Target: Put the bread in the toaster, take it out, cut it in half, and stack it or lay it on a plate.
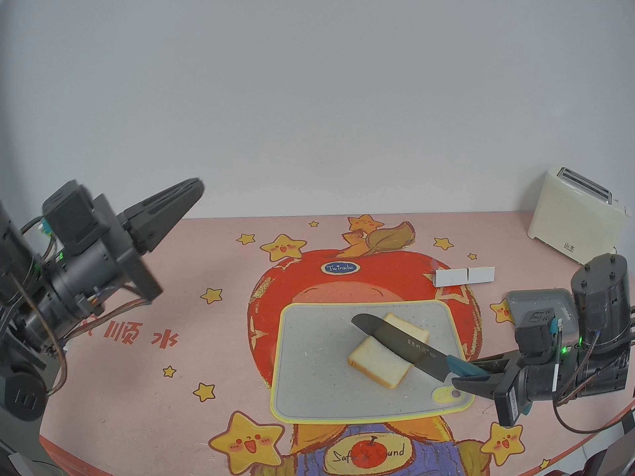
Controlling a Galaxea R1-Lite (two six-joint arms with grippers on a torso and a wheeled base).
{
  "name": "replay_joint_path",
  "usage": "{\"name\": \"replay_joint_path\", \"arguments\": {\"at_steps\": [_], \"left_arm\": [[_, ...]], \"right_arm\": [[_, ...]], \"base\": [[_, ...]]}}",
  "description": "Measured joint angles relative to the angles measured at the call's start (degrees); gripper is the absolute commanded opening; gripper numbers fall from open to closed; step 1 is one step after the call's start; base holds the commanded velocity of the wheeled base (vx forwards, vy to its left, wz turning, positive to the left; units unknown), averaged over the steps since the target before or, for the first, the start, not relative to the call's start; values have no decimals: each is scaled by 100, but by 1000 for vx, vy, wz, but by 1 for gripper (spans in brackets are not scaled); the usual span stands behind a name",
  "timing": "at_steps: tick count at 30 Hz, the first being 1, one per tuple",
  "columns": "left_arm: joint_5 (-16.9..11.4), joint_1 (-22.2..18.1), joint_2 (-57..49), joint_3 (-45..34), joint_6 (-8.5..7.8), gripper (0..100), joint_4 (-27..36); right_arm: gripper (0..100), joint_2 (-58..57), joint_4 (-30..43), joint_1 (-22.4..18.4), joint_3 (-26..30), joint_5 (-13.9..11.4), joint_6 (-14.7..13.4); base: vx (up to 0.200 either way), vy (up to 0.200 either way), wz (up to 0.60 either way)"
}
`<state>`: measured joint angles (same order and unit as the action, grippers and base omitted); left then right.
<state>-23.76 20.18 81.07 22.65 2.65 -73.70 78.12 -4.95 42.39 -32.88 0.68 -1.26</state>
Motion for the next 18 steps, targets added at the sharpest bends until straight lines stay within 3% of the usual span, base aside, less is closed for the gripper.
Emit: {"name": "replay_joint_path", "arguments": {"at_steps": [6, 13, 18], "left_arm": [[-104, -301, -527, -496, 39, 0, 16], [439, -356, -742, -91, 68, 0, 35], [518, -362, -789, -99, 44, 0, 33]], "right_arm": [[0, -26, -200, -30, -41, 0, -5], [0, -41, -224, -41, -80, 0, -7], [0, -96, -229, -38, -121, 13, -7]], "base": [[0, 0, 0], [0, 0, 0], [0, 0, 0]]}}
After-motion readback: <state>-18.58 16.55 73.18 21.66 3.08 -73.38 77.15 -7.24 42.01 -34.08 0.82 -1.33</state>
